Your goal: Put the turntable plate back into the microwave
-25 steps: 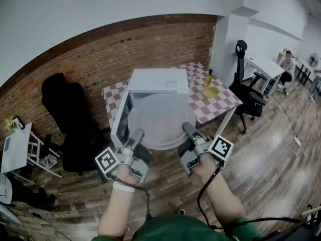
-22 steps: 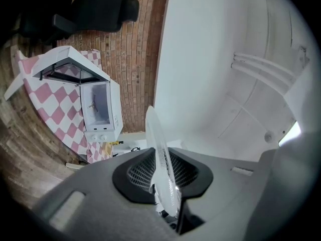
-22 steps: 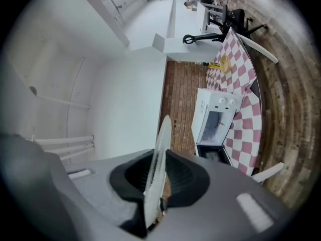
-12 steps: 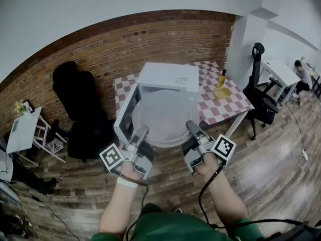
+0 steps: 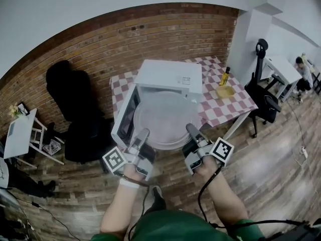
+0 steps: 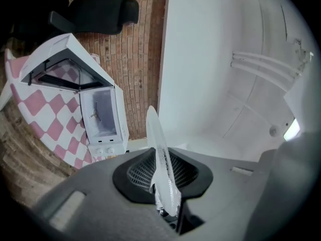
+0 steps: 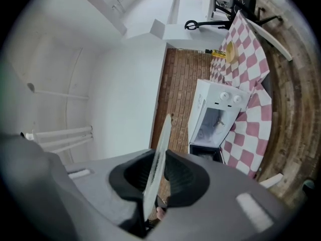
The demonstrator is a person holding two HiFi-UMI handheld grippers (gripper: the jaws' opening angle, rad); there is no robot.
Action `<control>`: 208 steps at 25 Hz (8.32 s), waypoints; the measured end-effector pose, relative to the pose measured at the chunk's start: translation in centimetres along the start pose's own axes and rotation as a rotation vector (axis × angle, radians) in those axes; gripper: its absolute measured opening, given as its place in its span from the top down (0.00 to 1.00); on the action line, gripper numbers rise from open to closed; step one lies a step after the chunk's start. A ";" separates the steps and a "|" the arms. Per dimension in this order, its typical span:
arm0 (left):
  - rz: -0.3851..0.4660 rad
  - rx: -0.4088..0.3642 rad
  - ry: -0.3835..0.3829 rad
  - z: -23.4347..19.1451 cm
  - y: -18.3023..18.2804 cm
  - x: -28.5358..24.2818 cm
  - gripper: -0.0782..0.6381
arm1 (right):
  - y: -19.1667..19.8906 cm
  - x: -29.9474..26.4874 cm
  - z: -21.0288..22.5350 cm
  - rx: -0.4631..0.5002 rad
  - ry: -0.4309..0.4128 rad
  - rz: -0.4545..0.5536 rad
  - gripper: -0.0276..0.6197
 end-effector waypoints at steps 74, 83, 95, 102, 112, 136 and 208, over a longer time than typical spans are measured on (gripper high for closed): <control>0.277 0.035 -0.232 -34.3 -3.8 -15.6 0.82 | -16.5 -22.8 27.9 0.093 0.242 -0.359 0.86; 0.210 0.061 -0.239 -37.5 -5.5 -17.4 0.82 | -17.2 -24.4 30.1 0.132 0.290 -0.303 0.85; 0.171 0.078 -0.259 -41.1 -6.6 -19.3 0.81 | -18.1 -26.9 31.8 0.150 0.257 -0.217 0.85; 0.165 0.070 -0.272 -42.3 -7.3 -20.4 0.81 | -18.2 -27.8 32.9 0.119 0.270 -0.171 0.85; 0.175 0.079 -0.291 -44.0 -7.6 -21.8 0.81 | -18.4 -28.9 34.0 0.126 0.317 -0.069 0.84; 0.163 0.035 -0.385 -47.2 -8.4 -23.3 0.82 | -18.1 -29.5 34.8 0.085 0.454 -0.010 0.70; -0.079 -0.026 -0.553 -46.2 -7.5 -23.7 0.84 | -15.2 -31.0 35.4 0.054 0.562 -0.069 0.88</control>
Point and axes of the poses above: the fingertips, and each gripper's own axes: x backward along the fingers, z to its right, y out of its underside, the point moved 5 cm from there along x, backward along the fingers, and after that the axes turned 12 degrees about -x, right-handed, at the moved point
